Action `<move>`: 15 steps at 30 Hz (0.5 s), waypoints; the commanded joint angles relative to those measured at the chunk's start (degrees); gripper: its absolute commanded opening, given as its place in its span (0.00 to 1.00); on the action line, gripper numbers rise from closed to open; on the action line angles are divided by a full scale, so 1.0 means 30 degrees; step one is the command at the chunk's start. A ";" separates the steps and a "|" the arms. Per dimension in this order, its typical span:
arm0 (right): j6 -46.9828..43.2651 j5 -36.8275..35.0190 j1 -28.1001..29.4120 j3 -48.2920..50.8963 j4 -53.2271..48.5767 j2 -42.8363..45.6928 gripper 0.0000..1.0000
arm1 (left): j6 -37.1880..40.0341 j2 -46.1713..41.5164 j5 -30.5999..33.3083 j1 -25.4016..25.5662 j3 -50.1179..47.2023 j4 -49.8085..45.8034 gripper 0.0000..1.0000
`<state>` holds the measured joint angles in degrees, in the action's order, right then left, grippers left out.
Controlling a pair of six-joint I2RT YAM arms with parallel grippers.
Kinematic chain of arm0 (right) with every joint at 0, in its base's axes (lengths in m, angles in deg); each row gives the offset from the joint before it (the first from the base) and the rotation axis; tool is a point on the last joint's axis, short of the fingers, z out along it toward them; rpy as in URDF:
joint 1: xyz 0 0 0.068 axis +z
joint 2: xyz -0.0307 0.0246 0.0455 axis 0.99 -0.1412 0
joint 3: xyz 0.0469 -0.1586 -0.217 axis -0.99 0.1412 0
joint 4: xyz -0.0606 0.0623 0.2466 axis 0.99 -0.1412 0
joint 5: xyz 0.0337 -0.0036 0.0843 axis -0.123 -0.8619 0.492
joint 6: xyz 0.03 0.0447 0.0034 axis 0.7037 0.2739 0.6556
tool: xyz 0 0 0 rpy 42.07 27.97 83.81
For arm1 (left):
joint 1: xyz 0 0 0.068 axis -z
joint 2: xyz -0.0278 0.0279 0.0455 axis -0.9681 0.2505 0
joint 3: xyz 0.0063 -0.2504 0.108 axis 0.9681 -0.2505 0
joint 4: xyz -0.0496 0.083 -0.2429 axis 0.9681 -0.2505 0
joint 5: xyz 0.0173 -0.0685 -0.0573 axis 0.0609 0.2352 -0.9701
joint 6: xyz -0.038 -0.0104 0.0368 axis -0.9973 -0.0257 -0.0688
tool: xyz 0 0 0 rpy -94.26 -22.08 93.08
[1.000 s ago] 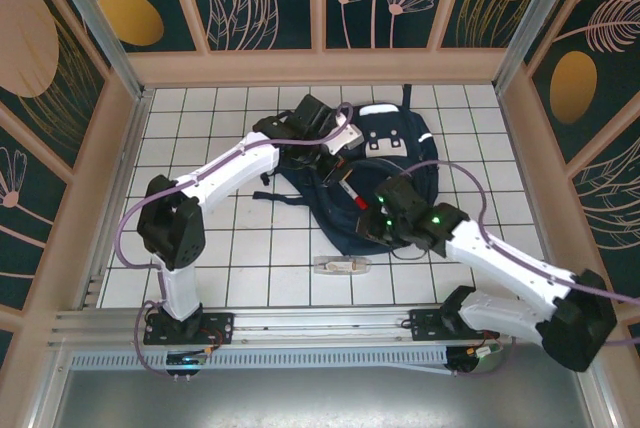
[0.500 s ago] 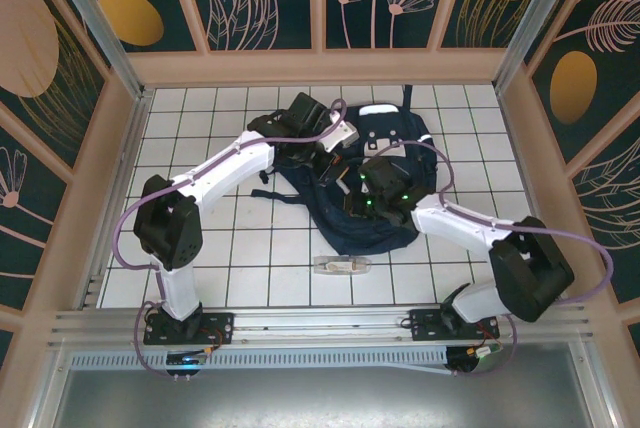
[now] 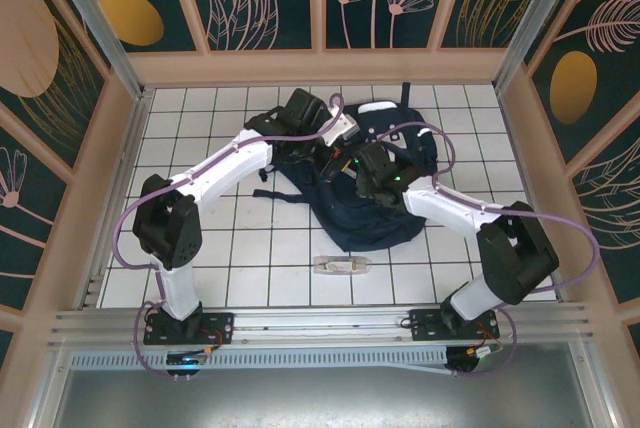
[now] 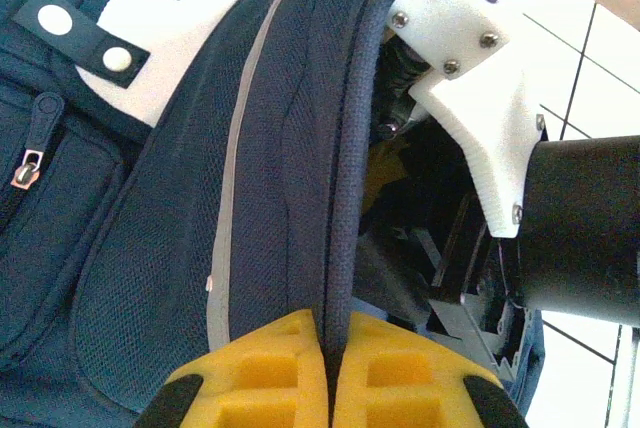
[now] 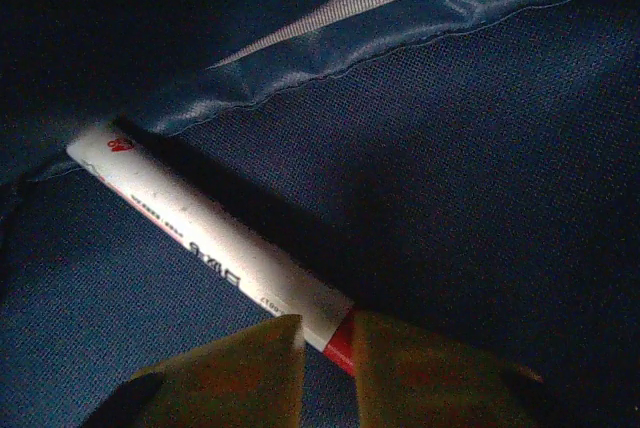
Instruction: Pack books, pencil case, and school supplies into a backpack
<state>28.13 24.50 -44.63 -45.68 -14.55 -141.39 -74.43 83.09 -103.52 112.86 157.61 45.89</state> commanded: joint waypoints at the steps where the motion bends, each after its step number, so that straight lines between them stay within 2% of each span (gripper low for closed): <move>1: -0.0787 -0.2429 -0.0500 0.0403 0.0318 0.2785 0.26 | 0.0650 -0.0781 -0.0897 -0.0384 -0.0379 -0.1448 0.00; 3: -0.1647 0.0238 -0.0650 0.1226 0.0384 0.4169 0.27 | 0.0676 -0.0781 -0.0884 -0.0512 -0.0369 -0.1401 0.00; 5: -0.2175 0.4739 -0.1028 0.1517 -0.0009 0.4791 0.29 | 0.0675 -0.0743 -0.0958 -0.0650 -0.0244 -0.1431 0.00; 7: -0.1693 0.5887 -0.0937 0.1599 -0.0239 0.4756 0.29 | 0.0609 -0.0745 -0.1088 -0.0720 -0.0112 -0.1390 0.00; 9: -0.0477 0.6007 -0.1019 0.1534 -0.0409 0.4364 0.19 | 0.0434 -0.0731 -0.1427 -0.0736 0.0048 -0.1371 0.00; 12: 0.1501 0.6813 -0.0753 0.1937 0.1327 0.3858 0.03 | 0.0071 -0.0619 -0.1848 -0.0769 0.0254 -0.1342 0.00; 13: 0.2170 0.6240 -0.0584 0.2098 0.1865 0.3660 0.00 | -0.0038 -0.0541 -0.1912 -0.0776 0.0286 -0.1333 0.00; 15: 0.2707 0.4533 -0.0480 0.2150 0.2348 0.3047 0.00 | -0.0120 -0.0503 -0.2071 -0.0766 0.0344 -0.1351 0.00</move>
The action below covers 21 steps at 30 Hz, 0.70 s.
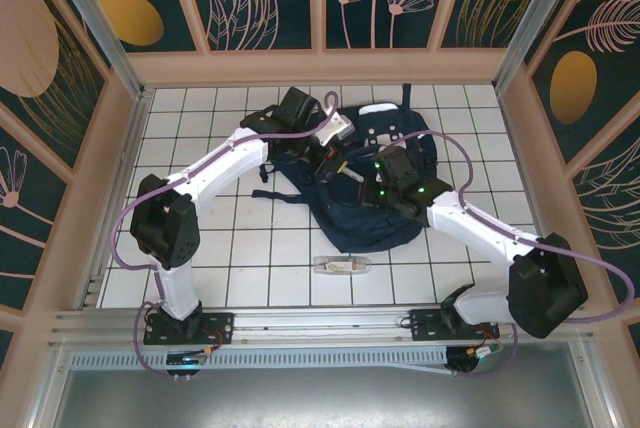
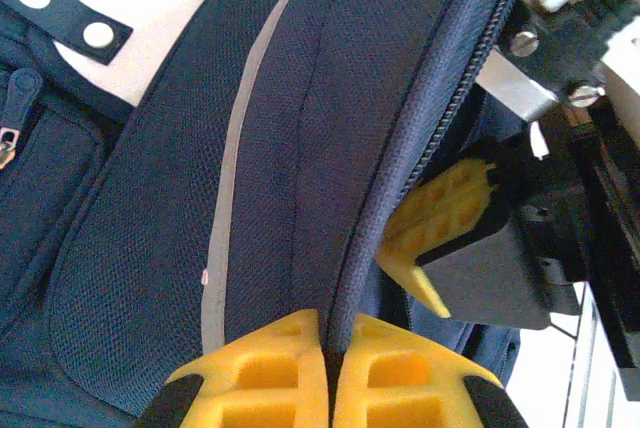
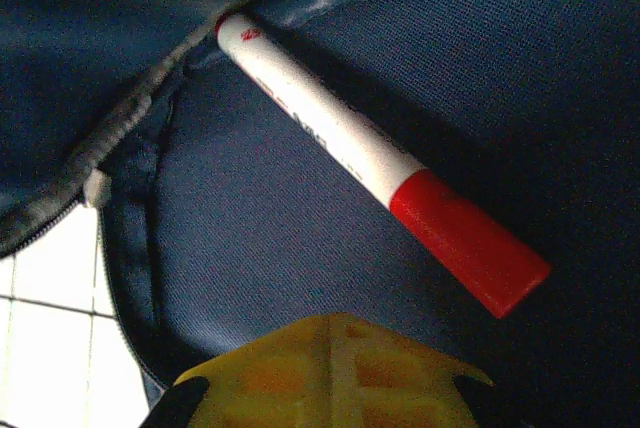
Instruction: Pack books, pencil case, and school supplies into a backpack
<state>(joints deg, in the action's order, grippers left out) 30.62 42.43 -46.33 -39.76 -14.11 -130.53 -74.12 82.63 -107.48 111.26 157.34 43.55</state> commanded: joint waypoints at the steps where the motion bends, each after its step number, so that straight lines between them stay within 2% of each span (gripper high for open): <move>1: 0.1945 -0.2341 0.0029 0.0045 0.2256 -0.1041 0.00 | -0.0247 -0.0332 -0.0879 -0.0240 0.0461 -0.0613 0.00; 3: 0.1578 -0.3814 -0.0081 -0.0422 0.2319 -0.2256 0.00 | -0.0232 -0.0299 -0.1131 -0.0234 0.0551 -0.0752 0.00; 7: 0.1003 -0.8791 -0.0073 -0.1990 0.1433 -0.4486 0.00 | 0.0187 -0.0292 -0.1115 -0.0235 0.0939 -0.1417 0.00; 10: -0.0043 -1.1967 -0.0098 -0.2927 0.1996 -0.5256 0.00 | 0.0494 -0.0271 -0.1072 -0.0245 0.1177 -0.1896 0.00; 13: -0.2219 -1.3129 -0.0179 -0.3318 0.4438 -0.5410 0.02 | 0.0682 -0.0258 -0.1052 -0.0233 0.1281 -0.2159 0.00; 15: -0.2888 -1.2645 -0.0429 -0.3079 0.6050 -0.5188 0.06 | 0.0795 -0.0234 -0.1187 -0.0234 0.1364 -0.2262 0.00; 17: -0.2471 -1.1164 -0.0929 -0.2866 0.6732 -0.4749 0.12 | 0.0887 -0.0156 -0.1140 -0.0234 0.1482 -0.2391 0.00; 19: -0.1626 -0.8906 -0.1282 -0.2278 0.6982 -0.3878 0.21 | 0.0978 -0.0080 -0.1009 -0.0283 0.1487 -0.2353 0.00; 21: -0.0743 -0.6594 -0.1297 -0.1576 0.6827 -0.2888 0.26 | 0.0906 0.0064 -0.0881 -0.0285 0.1491 -0.2269 0.00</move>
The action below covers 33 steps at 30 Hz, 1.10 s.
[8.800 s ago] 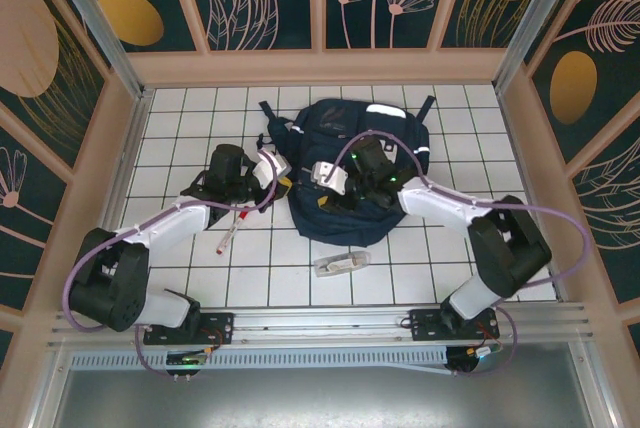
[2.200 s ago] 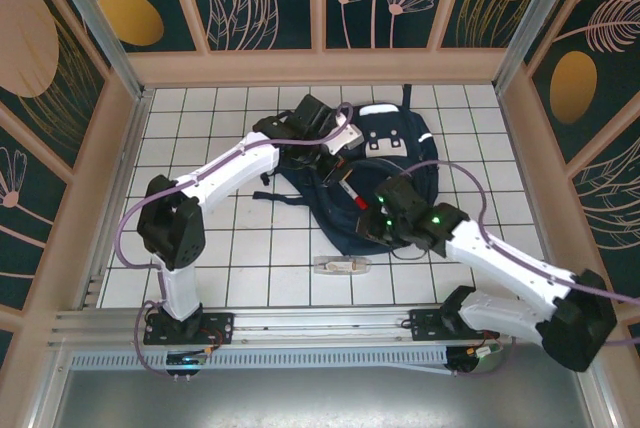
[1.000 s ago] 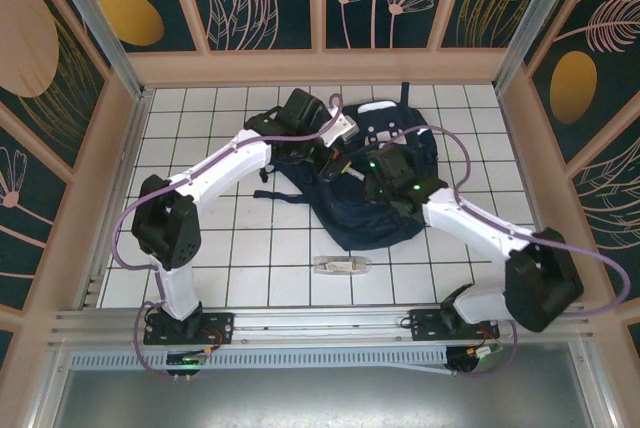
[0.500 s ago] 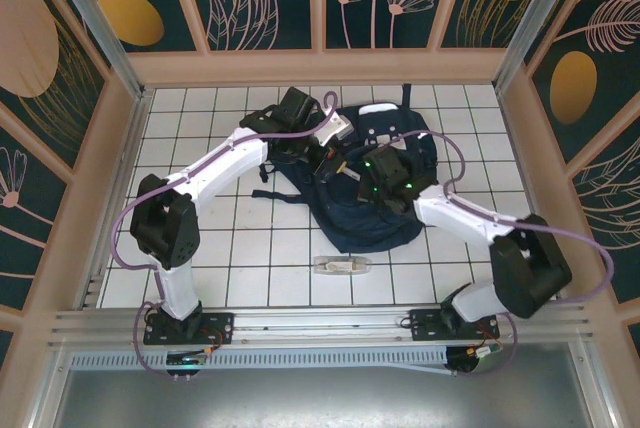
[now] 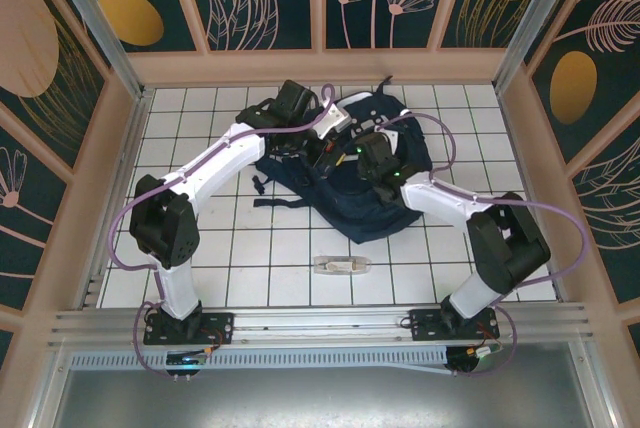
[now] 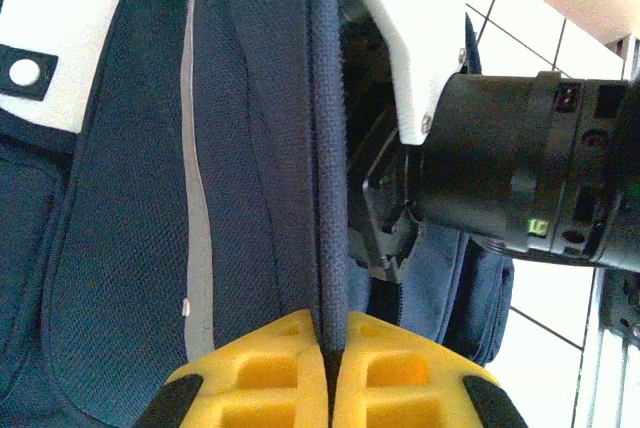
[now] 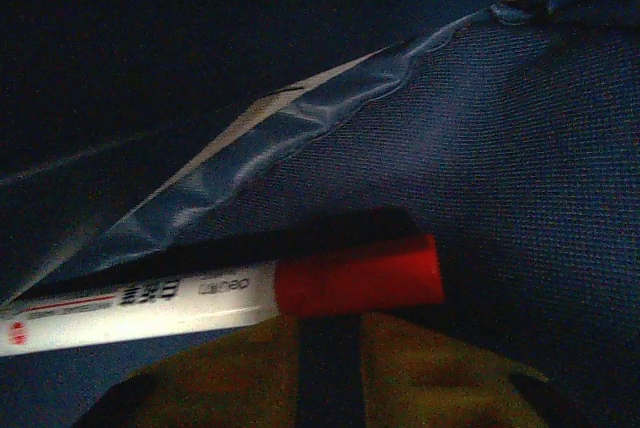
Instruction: Pack books, pencil case, and school supplies into a backpack
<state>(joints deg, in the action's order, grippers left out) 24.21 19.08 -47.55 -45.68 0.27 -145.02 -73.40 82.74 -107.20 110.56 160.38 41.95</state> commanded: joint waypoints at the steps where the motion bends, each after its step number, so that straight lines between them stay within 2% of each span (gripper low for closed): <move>1: 0.1715 0.2381 -0.0882 0.0946 0.2069 0.2609 0.26 | 0.0579 0.0113 -0.0978 -0.0057 0.0474 -0.1660 0.00; 3: 0.1913 0.5599 -0.0845 0.2087 0.2224 0.3923 0.27 | 0.0493 0.0299 -0.0973 -0.0087 0.0417 -0.1477 0.00; 5: 0.1806 0.7706 -0.0482 0.2930 0.1528 0.5357 0.31 | 0.0462 0.0502 -0.0621 -0.0103 0.0358 -0.1312 0.00; 9: -0.0375 0.9717 0.0433 0.3237 -0.2072 0.7841 0.38 | 0.0750 0.0774 0.0986 -0.0318 0.0467 -0.1267 0.00; 12: -0.3969 1.1773 0.0958 0.3210 -0.4193 0.8842 0.42 | 0.1060 0.0931 0.1986 -0.0543 0.0390 -0.0980 0.00; 20: -1.6808 1.7878 0.1979 0.3722 -0.7139 0.9836 0.52 | 0.0845 0.2754 0.3951 -0.0703 0.1644 -0.0761 0.00; 23: -2.0534 1.8585 0.2322 0.3884 -0.7938 0.9684 0.54 | 0.0339 0.3377 0.4405 -0.0729 0.2654 -0.0537 0.00; 26: -2.2531 1.9285 0.2603 0.4247 -0.7891 0.9340 0.59 | 0.0229 0.3812 0.5736 -0.0801 0.3685 -0.0354 0.00; 27: -2.2622 1.8851 0.2818 0.4488 -0.7441 0.9175 0.60 | 0.0284 0.3927 0.6190 -0.0806 0.3986 -0.0381 0.00; 28: -2.2625 1.8009 0.3108 0.4893 -0.6614 0.8976 0.67 | 0.0421 0.4075 0.6758 -0.0830 0.4261 -0.0411 0.00; 30: -2.3126 1.6866 0.3852 0.5878 -0.5316 0.8727 0.69 | 0.0819 0.4276 0.7450 -0.0825 0.4414 -0.0446 0.00; 33: -2.3874 1.6503 0.4229 0.6838 -0.4840 0.8280 0.73 | 0.1015 0.4687 0.6941 -0.0825 0.4341 -0.1211 0.00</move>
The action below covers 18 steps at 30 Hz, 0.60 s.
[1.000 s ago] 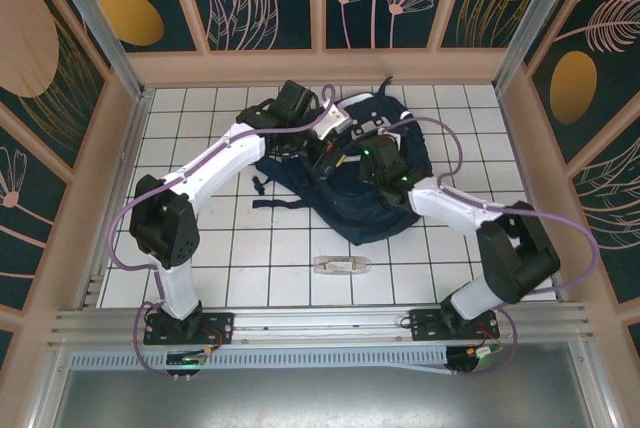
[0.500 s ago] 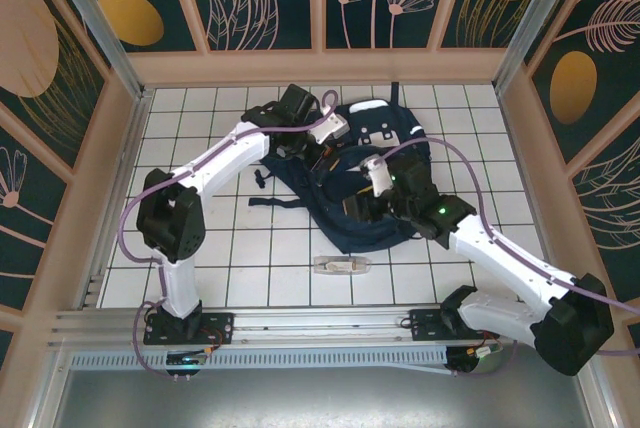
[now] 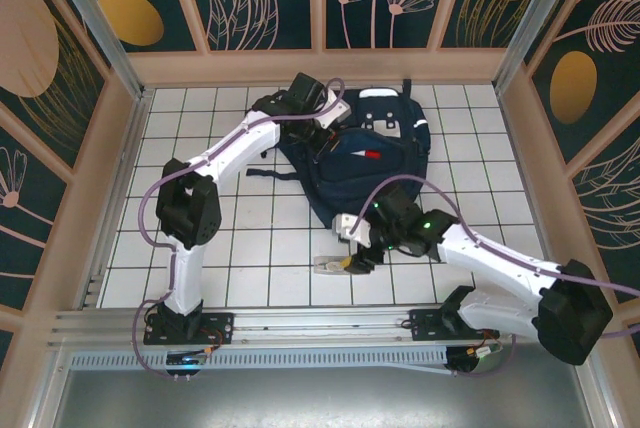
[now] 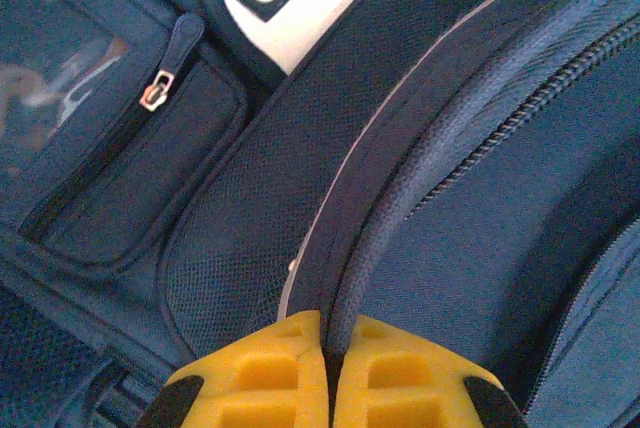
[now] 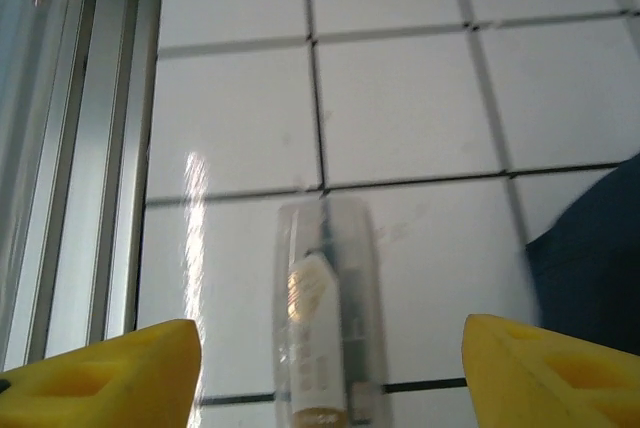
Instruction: Pack books, pencil case, and school supplies into a backpack
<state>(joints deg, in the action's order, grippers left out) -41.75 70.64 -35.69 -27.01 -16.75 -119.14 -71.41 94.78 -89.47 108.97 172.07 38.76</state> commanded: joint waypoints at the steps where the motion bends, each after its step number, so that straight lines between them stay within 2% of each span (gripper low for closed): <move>1: -0.2087 -0.0719 0.0330 0.0664 0.0474 -0.0589 0.99 | 0.0114 0.0671 0.0522 -0.0307 0.0252 -0.0373 0.01; 4: -0.2358 -0.1330 0.0781 0.0952 -0.0092 -0.1356 0.99 | -0.0548 -0.0197 -0.0960 -0.0291 -0.1599 0.0296 0.02; 7: -0.1973 -0.3195 0.1147 0.1474 0.1119 -0.2176 0.99 | -0.0932 -0.1312 -0.1891 -0.0304 -0.3412 0.1414 0.00; 12: -0.1940 -0.4171 0.1479 0.1697 0.2070 -0.3725 0.94 | -0.1191 -0.1841 -0.2527 -0.0296 -0.3842 0.1431 0.00; 15: -0.1463 -0.4932 0.1535 0.1693 0.2543 -0.4146 0.88 | -0.1215 -0.1896 -0.2625 -0.0305 -0.3781 0.1214 0.00; 18: -0.0959 -0.5497 0.1506 0.1317 0.2158 -0.4802 0.70 | -0.1337 -0.2078 -0.2934 -0.0305 -0.3884 0.1262 0.00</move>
<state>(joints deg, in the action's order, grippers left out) -46.03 57.27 -31.51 -22.53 -11.05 -132.11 -73.95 91.15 -95.98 108.59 160.91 42.91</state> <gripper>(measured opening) 0.727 0.016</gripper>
